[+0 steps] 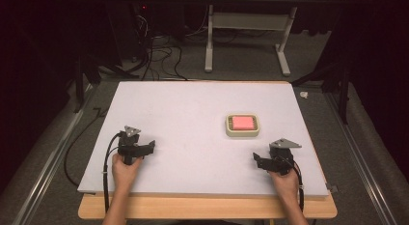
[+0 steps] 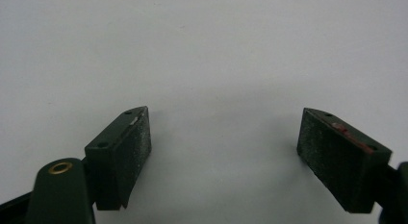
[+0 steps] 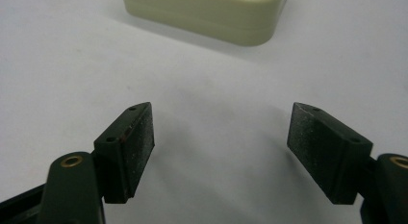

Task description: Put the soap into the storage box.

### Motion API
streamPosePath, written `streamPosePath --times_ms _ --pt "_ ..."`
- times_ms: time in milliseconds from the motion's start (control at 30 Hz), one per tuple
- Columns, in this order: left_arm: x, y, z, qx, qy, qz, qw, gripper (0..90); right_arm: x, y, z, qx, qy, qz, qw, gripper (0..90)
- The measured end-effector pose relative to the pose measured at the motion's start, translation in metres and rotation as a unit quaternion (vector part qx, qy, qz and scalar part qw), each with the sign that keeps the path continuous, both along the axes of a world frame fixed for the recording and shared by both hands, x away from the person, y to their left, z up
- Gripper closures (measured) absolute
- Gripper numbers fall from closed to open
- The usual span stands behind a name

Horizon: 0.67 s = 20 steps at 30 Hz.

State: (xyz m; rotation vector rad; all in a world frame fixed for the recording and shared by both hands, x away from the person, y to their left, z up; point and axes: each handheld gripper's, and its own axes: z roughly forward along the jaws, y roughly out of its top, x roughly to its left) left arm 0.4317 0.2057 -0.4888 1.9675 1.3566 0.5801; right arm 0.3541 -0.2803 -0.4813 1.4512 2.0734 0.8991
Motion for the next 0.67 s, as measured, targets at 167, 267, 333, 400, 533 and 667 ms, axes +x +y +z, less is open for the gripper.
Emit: streamPosePath --times_ms 167,267,333,400,533,667 --pt "0.0000 0.0001 0.0000 0.000 0.000 -0.001 1.0000 19.8 0.0010 0.0022 -0.0015 -0.009 0.006 0.004 0.9999 22.9" --pt "0.0000 0.0001 0.0000 0.000 0.000 0.000 1.0000 19.8 0.0005 0.0031 -0.0017 -0.015 0.004 0.001 0.9999 22.1" --pt "0.0001 0.0001 -0.0001 0.000 0.000 0.000 1.0000 19.8 0.0007 0.0028 -0.0019 -0.013 0.004 0.000 0.9999 22.1" --pt "0.0001 0.0001 -0.0001 0.000 0.000 0.000 1.0000 19.8 0.0008 0.0026 -0.0019 -0.011 0.004 0.001 0.9999 22.1" --pt "0.0001 0.0001 -0.0001 -0.001 0.001 0.001 1.0000 19.8 0.0010 0.0022 -0.0019 -0.009 0.006 0.001 0.9999 22.0" --pt "0.0002 0.0001 -0.0001 -0.001 0.001 0.001 1.0000 19.8 0.0012 0.0020 -0.0019 -0.009 0.006 0.002 0.9999 22.0"
